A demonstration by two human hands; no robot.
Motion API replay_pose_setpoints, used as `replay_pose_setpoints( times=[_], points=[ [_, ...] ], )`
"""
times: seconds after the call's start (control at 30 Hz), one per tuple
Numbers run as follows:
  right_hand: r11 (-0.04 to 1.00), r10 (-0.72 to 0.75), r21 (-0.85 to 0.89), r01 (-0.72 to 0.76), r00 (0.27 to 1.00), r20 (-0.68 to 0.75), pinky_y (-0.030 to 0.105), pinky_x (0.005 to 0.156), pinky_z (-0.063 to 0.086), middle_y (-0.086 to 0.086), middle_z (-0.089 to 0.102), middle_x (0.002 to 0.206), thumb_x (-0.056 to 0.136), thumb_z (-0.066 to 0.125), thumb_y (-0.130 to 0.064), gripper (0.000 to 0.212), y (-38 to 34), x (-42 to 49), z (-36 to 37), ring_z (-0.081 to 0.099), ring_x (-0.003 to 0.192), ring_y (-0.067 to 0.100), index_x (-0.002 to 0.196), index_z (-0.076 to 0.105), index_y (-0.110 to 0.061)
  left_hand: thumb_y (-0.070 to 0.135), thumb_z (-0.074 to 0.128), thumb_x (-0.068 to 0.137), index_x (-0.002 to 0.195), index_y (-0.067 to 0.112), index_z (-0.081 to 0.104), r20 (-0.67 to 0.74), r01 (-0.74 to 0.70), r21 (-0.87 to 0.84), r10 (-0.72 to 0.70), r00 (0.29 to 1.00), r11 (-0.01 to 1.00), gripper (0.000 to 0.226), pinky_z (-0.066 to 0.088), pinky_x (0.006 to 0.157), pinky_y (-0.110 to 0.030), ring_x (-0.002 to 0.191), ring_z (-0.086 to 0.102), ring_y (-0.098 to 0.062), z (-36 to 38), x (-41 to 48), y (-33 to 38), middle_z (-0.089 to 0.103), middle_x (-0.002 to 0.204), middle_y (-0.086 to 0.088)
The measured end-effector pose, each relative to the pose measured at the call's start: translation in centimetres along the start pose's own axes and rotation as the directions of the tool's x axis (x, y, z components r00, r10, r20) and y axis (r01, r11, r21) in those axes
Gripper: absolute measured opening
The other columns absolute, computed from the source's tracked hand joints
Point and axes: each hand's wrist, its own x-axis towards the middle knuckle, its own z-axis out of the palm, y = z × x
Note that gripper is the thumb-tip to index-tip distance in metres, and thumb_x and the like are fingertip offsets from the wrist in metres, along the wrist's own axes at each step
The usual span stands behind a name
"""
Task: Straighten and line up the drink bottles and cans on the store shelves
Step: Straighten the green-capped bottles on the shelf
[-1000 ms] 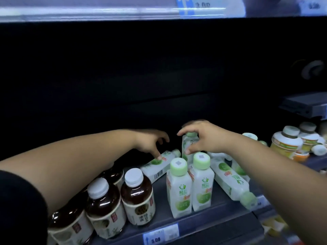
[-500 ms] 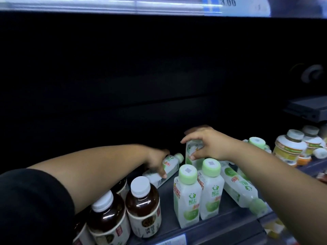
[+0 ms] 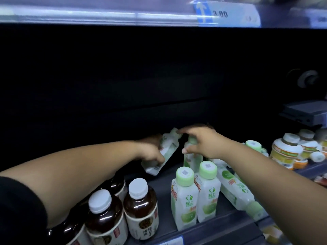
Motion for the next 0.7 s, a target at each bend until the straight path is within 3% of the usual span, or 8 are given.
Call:
replay_pose_setpoints(
  times=[0.07,0.13,0.2,0.33,0.43,0.53,0.6,0.7],
  points=[
    [0.998,0.007,0.066,-0.003,0.999,-0.052,0.041,0.114,0.034,-0.005,0.053,0.144,0.086,0.070,-0.052,0.070,-0.6,0.6,-0.3,0.048,0.129,0.013,0.147,0.039,-0.041,0.026,0.081,0.064,0.122,0.020,0.048,-0.078,-0.036,-0.138,0.026,0.997,0.990,0.067,0.054,0.087,-0.039,0.099,0.061,-0.020,-0.9,-0.8,0.4,0.060,0.112,-0.001],
    [0.983,0.019,0.184,0.000,0.995,-0.103,0.024,0.099,0.045,-0.009,0.060,0.128,0.087,0.066,-0.054,0.067,-1.4,1.4,-0.6,0.056,0.111,0.009,0.147,0.038,-0.042,0.028,0.082,0.059,0.115,0.024,0.044,-0.143,-0.075,-0.123,0.057,0.988,0.990,0.067,0.054,0.078,-0.035,0.091,0.060,-0.016,-1.6,-1.7,0.9,0.058,0.104,0.003],
    [0.970,0.031,0.243,0.003,0.990,-0.138,0.012,0.084,0.044,-0.014,0.057,0.119,0.088,0.067,-0.051,0.062,-2.3,2.1,-1.0,0.057,0.107,0.007,0.145,0.043,-0.040,0.031,0.085,0.056,0.109,0.025,0.040,-0.185,-0.101,-0.059,0.089,0.979,0.993,0.069,0.052,0.070,-0.031,0.085,0.058,-0.013,-1.8,-2.5,1.2,0.055,0.097,0.006],
    [0.966,-0.043,0.250,0.065,0.995,-0.093,0.024,0.084,0.051,-0.009,0.066,0.112,0.089,0.070,-0.033,0.042,-3.2,2.6,-1.3,0.064,0.095,0.014,0.129,0.057,-0.037,0.036,0.093,0.055,0.110,0.021,0.043,-0.200,-0.169,-0.099,0.147,0.969,0.981,0.076,0.055,0.071,-0.035,0.088,0.062,-0.016,-1.3,-3.4,1.1,0.057,0.098,0.005],
    [0.961,-0.148,0.245,0.131,0.988,0.052,0.022,0.091,0.047,-0.011,0.064,0.119,0.089,0.070,-0.021,0.042,-3.6,2.2,-1.0,0.061,0.103,0.006,0.128,0.060,-0.035,0.027,0.091,0.064,0.113,0.023,0.050,-0.161,-0.187,-0.411,0.130,0.978,0.893,0.064,0.061,0.071,-0.046,0.095,0.067,-0.023,-2.0,-3.8,1.3,0.061,0.106,-0.001],
    [0.952,-0.203,0.257,0.168,0.972,0.117,0.023,0.099,0.044,-0.011,0.063,0.125,0.086,0.074,-0.016,0.046,-3.6,2.0,-0.5,0.057,0.115,0.005,0.128,0.061,-0.028,0.018,0.087,0.066,0.103,0.028,0.057,-0.110,-0.167,-0.560,0.126,0.986,0.812,0.048,0.061,0.068,-0.038,0.090,0.069,-0.016,-2.6,-3.8,1.8,0.064,0.103,0.000],
    [0.954,-0.186,0.265,0.141,0.970,0.153,0.029,0.096,0.048,-0.012,0.066,0.118,0.080,0.080,-0.021,0.050,-3.0,1.8,-0.7,0.061,0.111,0.008,0.124,0.060,-0.034,0.009,0.085,0.067,0.100,0.025,0.059,-0.064,-0.161,-0.564,0.151,0.986,0.810,0.044,0.056,0.059,-0.029,0.075,0.068,-0.009,-2.3,-3.9,2.3,0.065,0.091,0.001],
    [0.960,-0.172,0.252,0.124,0.969,0.179,0.024,0.090,0.049,-0.014,0.068,0.111,0.072,0.087,-0.028,0.056,-2.1,1.4,-0.9,0.061,0.106,0.002,0.121,0.060,-0.038,0.001,0.081,0.072,0.105,0.018,0.059,-0.046,-0.143,-0.506,0.139,0.989,0.851,0.044,0.052,0.057,-0.024,0.073,0.066,-0.009,-1.7,-3.8,3.0,0.062,0.092,-0.001]
  ],
)
